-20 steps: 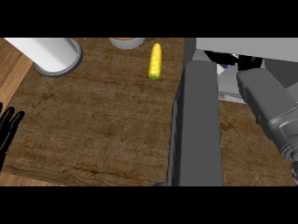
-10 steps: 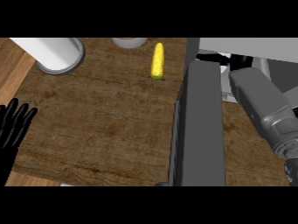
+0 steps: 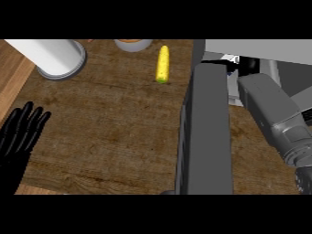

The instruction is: Pick up the milk, place it into the microwave and close the microwave

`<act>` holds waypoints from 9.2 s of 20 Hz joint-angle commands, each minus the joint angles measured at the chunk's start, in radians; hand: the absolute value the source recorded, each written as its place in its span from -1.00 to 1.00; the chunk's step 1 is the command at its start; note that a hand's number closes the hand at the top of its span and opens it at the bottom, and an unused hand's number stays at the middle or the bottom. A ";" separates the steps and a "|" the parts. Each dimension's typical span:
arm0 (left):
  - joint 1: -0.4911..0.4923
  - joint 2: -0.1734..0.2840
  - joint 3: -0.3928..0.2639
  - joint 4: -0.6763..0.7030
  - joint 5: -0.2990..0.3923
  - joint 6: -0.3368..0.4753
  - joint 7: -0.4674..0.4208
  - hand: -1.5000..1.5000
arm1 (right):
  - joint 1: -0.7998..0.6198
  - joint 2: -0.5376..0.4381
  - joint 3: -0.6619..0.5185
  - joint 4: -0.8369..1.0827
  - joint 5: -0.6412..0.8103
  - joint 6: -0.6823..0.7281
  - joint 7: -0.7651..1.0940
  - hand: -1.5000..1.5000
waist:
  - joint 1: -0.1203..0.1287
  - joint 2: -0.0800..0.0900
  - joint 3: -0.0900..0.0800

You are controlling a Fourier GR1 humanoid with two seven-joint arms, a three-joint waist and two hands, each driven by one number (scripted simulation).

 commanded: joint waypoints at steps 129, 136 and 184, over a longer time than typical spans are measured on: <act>-1.089 -0.054 -0.891 1.212 0.652 0.991 -0.436 1.00 | 1.254 -0.170 0.158 -1.908 -0.734 1.033 0.365 -1.00 | -0.514 0.012 -0.011; -1.097 -0.054 -0.894 1.228 0.692 0.985 -0.482 1.00 | 1.238 -0.183 0.153 -1.926 -0.777 1.024 0.394 -1.00 | -0.529 0.015 -0.011; -1.140 -0.054 -0.967 1.312 0.858 0.973 -0.649 1.00 | 1.151 -0.354 0.107 -1.951 -1.030 1.097 0.533 -1.00 | -0.538 0.023 -0.007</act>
